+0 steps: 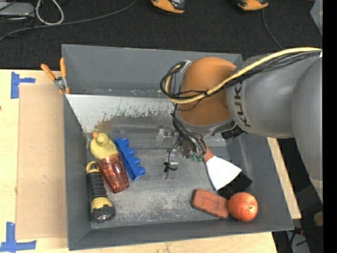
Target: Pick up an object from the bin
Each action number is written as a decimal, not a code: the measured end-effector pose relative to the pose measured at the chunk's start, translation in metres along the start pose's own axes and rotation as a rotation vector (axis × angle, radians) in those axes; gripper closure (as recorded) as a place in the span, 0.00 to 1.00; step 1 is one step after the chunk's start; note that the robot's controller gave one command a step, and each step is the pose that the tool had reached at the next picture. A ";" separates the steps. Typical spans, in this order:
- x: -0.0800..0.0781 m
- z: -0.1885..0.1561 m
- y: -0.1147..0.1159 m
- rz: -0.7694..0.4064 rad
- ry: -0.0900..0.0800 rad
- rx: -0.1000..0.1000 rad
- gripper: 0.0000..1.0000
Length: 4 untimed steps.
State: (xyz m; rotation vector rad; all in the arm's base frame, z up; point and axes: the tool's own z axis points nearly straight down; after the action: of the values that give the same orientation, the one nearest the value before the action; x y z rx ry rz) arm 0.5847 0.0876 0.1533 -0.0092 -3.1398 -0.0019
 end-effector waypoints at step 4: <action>-0.023 0.072 0.074 -0.041 -0.005 -0.003 0.00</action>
Offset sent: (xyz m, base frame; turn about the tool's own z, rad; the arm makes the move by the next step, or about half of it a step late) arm -0.0088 0.0475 -0.0248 -0.0450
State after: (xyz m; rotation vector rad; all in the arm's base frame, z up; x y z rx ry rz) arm 0.6082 0.1614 0.0814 0.0546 -3.1446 -0.0064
